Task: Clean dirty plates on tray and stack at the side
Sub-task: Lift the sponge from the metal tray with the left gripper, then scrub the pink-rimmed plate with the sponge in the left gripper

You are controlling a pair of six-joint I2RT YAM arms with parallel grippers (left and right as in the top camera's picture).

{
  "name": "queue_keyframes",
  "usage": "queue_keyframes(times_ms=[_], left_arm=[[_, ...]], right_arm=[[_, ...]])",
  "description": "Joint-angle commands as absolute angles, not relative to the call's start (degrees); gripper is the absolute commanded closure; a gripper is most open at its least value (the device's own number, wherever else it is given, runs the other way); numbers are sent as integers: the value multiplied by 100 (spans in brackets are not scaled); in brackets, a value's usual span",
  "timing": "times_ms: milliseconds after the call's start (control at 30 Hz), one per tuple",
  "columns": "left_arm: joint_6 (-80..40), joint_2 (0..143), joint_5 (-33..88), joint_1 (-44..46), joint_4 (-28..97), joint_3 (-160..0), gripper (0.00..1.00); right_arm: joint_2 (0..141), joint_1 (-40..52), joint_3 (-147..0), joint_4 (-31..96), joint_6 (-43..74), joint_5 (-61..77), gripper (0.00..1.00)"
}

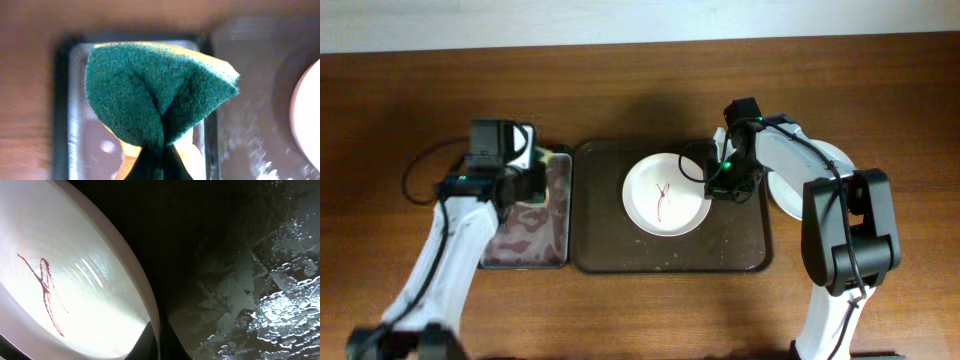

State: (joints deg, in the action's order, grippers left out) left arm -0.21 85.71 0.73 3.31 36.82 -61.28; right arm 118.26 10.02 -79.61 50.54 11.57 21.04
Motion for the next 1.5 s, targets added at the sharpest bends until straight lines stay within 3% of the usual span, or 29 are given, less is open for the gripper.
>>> queue_keyframes(times_ms=[0,100,167,233,600,867,1000,1100,1167,1300,1367,1467], left_arm=[[-60,9059,532,309,3828,-6042,100],[-34,8847,875,357,3861,-6276,100],[-40,8652,2403,537,3481,-6386,100],[-257,8715,2910,838,3151,-6381,100],[-2471,10263,3175,2259,1385,-6381,100],[-2786,11266,2609,2978,362,-6381,100],[-2779,11487,1887,3074,722,-6381,100],[-2779,11485,655,2954,1741,-6383,100],[-2665,11480,506,2829,2270,-6394,100],[-1868,11292,718,2543,3481,-6925,100],[-1275,11146,1487,2545,3826,-7422,100],[-1317,10973,2263,2550,3800,-7909,100]], right_arm=[[11933,1048,-7891,5054,1144,1920,96],[11933,1050,-7891,5057,1146,1925,96],[11933,1050,-7891,5061,1146,1925,96],[11933,1050,-7891,5068,1146,1925,96],[11933,1050,-7891,5081,1146,1925,96],[11933,1050,-7891,5151,1144,1925,96],[11933,1050,-7891,5166,1146,1925,96],[11933,1050,-7891,5203,1144,1922,96],[11933,1050,-7891,5205,1144,1922,96],[11933,1050,-7891,5229,1142,1922,96],[11933,1050,-7891,5231,1142,1922,96],[11933,1050,-7891,5236,1142,1922,96]])
